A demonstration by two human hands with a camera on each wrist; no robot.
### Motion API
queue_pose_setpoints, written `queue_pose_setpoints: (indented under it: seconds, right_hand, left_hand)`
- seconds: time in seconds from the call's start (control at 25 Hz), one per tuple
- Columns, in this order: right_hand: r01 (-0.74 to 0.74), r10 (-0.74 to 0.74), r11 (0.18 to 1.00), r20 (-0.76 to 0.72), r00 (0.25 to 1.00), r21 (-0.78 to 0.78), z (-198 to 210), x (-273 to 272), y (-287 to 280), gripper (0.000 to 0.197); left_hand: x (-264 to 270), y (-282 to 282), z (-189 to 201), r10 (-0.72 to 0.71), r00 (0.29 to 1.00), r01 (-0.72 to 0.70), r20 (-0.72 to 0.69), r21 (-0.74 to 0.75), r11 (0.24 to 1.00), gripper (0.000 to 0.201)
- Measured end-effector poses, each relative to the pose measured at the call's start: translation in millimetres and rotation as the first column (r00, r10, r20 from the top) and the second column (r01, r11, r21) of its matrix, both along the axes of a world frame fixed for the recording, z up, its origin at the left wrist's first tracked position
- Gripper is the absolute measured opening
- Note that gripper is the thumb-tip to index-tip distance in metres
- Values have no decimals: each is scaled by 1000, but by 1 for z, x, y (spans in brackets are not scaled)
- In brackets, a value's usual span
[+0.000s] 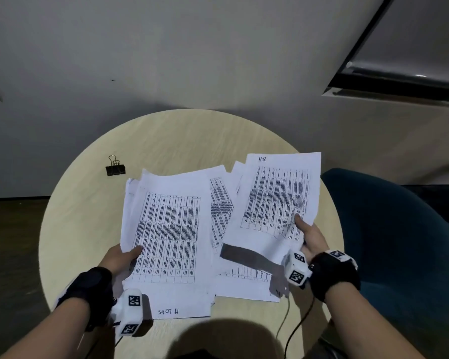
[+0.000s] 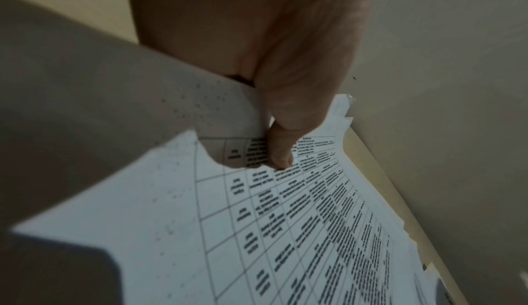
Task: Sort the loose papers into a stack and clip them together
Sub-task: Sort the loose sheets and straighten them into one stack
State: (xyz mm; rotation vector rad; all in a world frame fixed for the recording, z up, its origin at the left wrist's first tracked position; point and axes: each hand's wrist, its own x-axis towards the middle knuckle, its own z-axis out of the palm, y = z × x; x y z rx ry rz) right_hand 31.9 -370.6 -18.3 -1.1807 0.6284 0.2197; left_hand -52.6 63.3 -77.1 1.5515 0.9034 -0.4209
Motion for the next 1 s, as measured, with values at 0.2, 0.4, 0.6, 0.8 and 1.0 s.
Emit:
queue_pose_setpoints:
  seconds: [0.2, 0.4, 0.6, 0.8, 1.0]
  right_hand:
    - [-431, 416, 861, -113, 902, -272, 8, -12, 84, 32]
    - [-619, 544, 444, -354, 761, -648, -28, -13, 162, 50]
    - [-701, 488, 195, -552, 676, -686, -45, 9, 182, 96]
    - [-694, 507, 564, -476, 718, -447, -56, 16, 167, 91]
    - [-396, 396, 917, -20, 918, -35, 15, 29, 143, 45]
  left_hand:
    - [-3, -3, 2, -39, 999, 39, 30, 12, 999, 30]
    - [-2, 7, -3, -6, 1000, 4, -12, -159, 987, 71]
    - [-1, 3, -6, -133, 991, 131, 35, 48, 990, 52]
    - [20, -26, 39, -109, 976, 100, 190, 57, 993, 22]
    - [43, -27, 116, -267, 838, 221, 477, 150, 964, 21]
